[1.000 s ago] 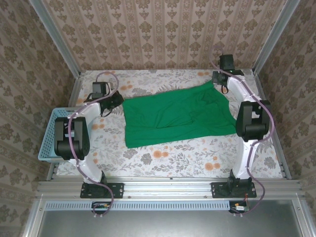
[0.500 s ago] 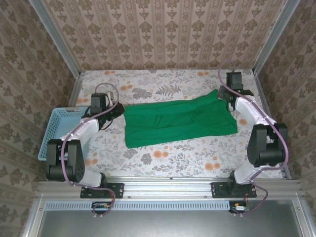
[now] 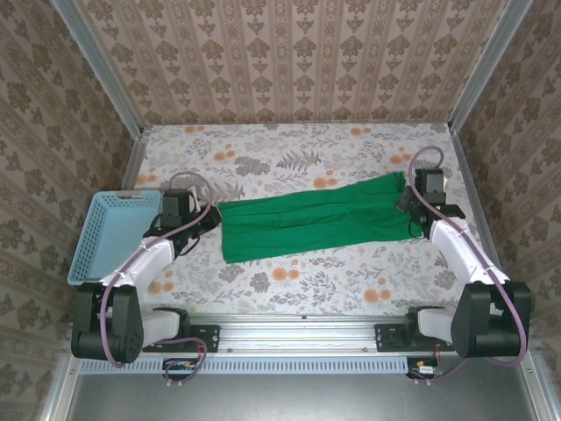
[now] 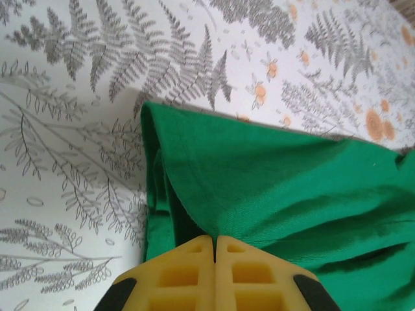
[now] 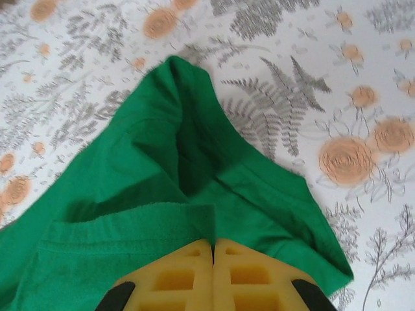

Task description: Fold the inside-out t-shirt

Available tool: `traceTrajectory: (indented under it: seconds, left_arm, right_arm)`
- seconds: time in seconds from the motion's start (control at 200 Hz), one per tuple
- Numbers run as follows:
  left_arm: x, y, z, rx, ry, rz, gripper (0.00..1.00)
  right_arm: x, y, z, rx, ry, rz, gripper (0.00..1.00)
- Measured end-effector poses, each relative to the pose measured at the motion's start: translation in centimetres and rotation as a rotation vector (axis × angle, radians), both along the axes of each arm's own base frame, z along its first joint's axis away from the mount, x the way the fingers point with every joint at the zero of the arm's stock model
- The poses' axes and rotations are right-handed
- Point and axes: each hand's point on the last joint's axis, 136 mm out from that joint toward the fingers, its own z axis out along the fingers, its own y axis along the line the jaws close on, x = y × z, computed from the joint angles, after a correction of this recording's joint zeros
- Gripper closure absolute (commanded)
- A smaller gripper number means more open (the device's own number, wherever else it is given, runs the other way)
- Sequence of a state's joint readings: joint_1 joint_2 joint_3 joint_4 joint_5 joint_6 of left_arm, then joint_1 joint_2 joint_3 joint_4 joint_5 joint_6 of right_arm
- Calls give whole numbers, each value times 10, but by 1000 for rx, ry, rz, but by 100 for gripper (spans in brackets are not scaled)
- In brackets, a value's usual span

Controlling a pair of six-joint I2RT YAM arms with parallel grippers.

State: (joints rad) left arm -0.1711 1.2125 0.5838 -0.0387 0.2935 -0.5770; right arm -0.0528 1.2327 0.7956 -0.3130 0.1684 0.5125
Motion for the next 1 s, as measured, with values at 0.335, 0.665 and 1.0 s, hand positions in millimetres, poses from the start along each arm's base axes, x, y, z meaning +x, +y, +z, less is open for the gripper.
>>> traceTrajectory:
  seconds: [0.335, 0.665, 1.0]
  left_arm:
    - [-33, 22, -27, 77, 149, 100, 52]
    - [7, -40, 35, 84, 17, -58, 53]
    - [25, -54, -52, 88, 219, -98, 53]
  right_arm:
    - [-36, -5, -42, 84, 113, -103, 42]
    - [31, 46, 2, 173, 28, 90, 40]
    - [85, 57, -90, 285, 252, 85, 44]
